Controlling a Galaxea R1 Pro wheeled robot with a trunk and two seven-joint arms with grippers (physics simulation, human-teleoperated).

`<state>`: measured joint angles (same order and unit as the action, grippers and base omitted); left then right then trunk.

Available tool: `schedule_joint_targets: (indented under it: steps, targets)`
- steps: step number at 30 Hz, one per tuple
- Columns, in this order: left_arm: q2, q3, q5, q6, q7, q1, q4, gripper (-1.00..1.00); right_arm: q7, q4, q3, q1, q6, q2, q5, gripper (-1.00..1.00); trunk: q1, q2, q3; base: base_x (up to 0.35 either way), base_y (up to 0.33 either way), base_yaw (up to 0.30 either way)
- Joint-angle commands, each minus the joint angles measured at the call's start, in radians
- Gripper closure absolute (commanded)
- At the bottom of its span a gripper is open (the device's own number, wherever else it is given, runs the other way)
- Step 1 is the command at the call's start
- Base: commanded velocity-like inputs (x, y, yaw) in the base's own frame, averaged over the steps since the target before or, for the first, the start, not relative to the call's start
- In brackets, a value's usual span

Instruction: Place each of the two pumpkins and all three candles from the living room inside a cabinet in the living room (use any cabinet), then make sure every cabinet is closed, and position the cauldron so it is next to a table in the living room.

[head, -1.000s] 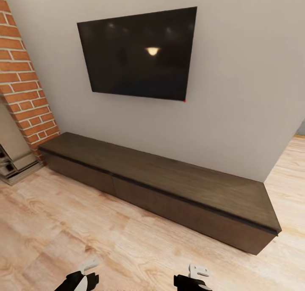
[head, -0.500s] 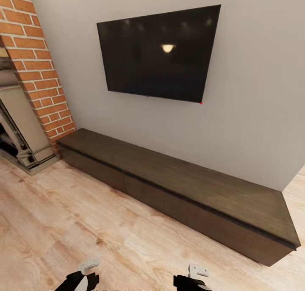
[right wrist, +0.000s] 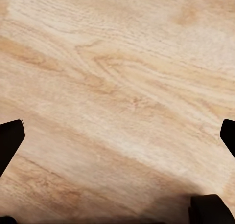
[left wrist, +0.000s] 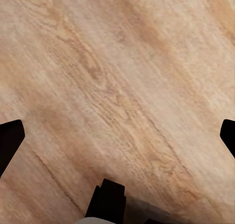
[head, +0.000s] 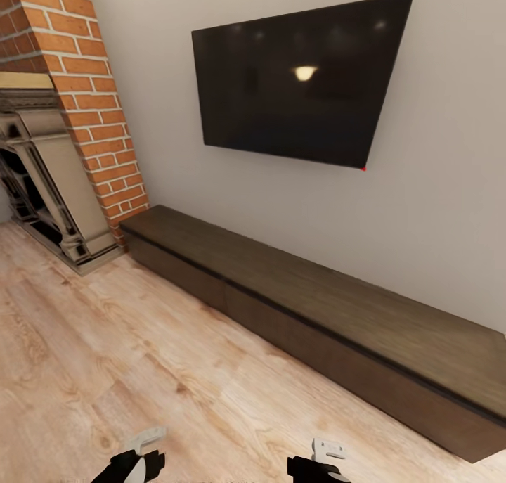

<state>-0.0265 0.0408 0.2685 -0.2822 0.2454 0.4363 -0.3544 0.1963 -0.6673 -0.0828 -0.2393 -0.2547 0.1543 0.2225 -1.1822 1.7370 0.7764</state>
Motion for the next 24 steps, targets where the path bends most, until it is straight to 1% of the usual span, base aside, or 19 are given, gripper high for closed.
schedule_joint_targets:
  steps: [1,10,13,18,24]
  targets:
    - [0.0,0.0,0.001,0.006,0.0,0.0,0.001,-1.0,0.0,0.0,0.0,0.0,0.0,0.0,0.0,-1.0,0.0,0.0,0.001,0.0,0.0,0.207]
    - [-0.002,0.001,0.003,0.016,-0.004,-0.001,0.002,-1.0,0.0,0.0,0.0,0.0,0.0,0.002,0.0,-1.0,0.0,0.0,0.012,0.005,0.0,0.217]
    - [-0.002,0.001,0.003,0.017,-0.018,-0.001,0.002,-1.0,0.0,0.0,0.0,0.0,0.0,0.003,0.0,-1.0,0.0,0.0,0.015,0.078,0.002,0.236]
    - [-0.003,0.002,0.003,0.017,-0.039,-0.001,0.003,-1.0,0.0,0.0,0.0,0.0,0.0,0.005,0.0,-1.0,0.0,0.0,0.019,0.196,0.106,0.245]
    - [-0.003,0.002,0.003,0.017,-0.041,-0.001,0.004,-1.0,0.0,0.0,0.0,0.0,0.0,0.005,0.0,-1.0,0.0,0.0,0.025,0.248,0.191,0.254]
